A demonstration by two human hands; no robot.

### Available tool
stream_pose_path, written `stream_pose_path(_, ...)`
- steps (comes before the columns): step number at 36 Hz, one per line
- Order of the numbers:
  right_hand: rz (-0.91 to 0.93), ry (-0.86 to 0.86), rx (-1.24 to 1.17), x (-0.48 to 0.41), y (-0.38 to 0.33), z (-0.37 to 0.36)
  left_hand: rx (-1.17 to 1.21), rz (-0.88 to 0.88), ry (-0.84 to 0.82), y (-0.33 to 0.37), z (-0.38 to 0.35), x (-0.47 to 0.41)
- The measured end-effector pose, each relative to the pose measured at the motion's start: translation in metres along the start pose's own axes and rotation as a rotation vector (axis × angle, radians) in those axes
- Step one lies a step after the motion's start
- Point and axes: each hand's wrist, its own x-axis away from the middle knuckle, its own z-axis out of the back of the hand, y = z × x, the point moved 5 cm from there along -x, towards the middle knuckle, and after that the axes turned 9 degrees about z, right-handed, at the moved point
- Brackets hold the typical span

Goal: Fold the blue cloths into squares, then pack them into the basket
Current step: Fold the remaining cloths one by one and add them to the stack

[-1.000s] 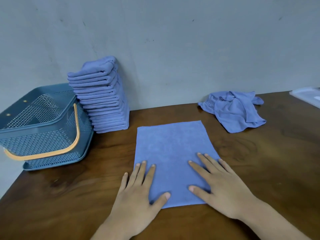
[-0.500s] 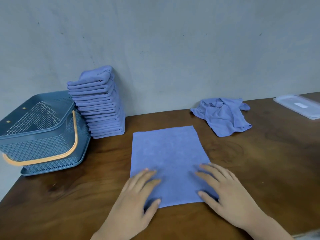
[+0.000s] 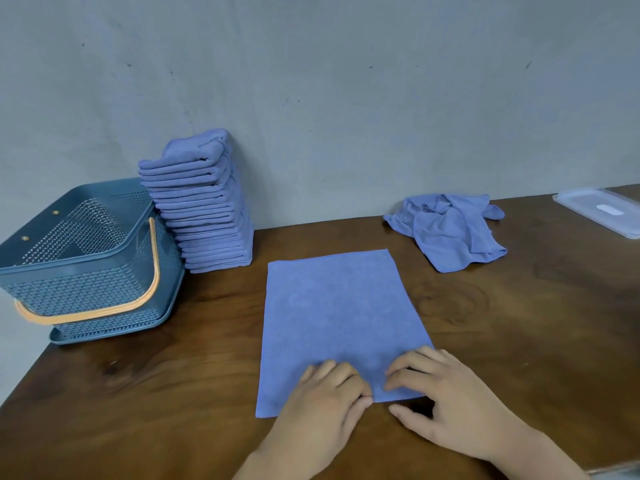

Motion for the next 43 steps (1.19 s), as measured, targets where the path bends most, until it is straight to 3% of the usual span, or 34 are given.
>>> stream_pose_path(5, -0.027, 0.067, 0.058, -0.012, -0.005, -0.007, 0.131, 0.100, -0.051, -0.004, 0.004, -0.003)
stream_pose_path(13, -0.053, 0.074, 0.084, -0.011, 0.001, -0.014, 0.078, 0.086, -0.025, 0.003, 0.005, -0.003)
stream_pose_path(21, -0.106, 0.017, -0.095, -0.002, 0.017, -0.003, -0.027, 0.154, 0.054, -0.023, 0.015, 0.007)
stream_pose_path(25, -0.244, 0.068, -0.210, 0.019, 0.035, 0.009, 0.015, 0.261, 0.025, -0.065, 0.033, 0.030)
stream_pose_path(31, -0.473, 0.271, -0.515, 0.026, 0.040, 0.026, 0.268, 0.437, 0.025, -0.096, 0.059, 0.054)
stream_pose_path(37, -0.523, 0.326, -0.725, 0.025, 0.034, 0.037, 0.552, 0.607, 0.062, -0.089, 0.073, 0.056)
stream_pose_path(43, -0.512, 0.342, -0.832, 0.026, 0.032, 0.041, 0.712, 0.650, 0.071, -0.084, 0.076, 0.054)
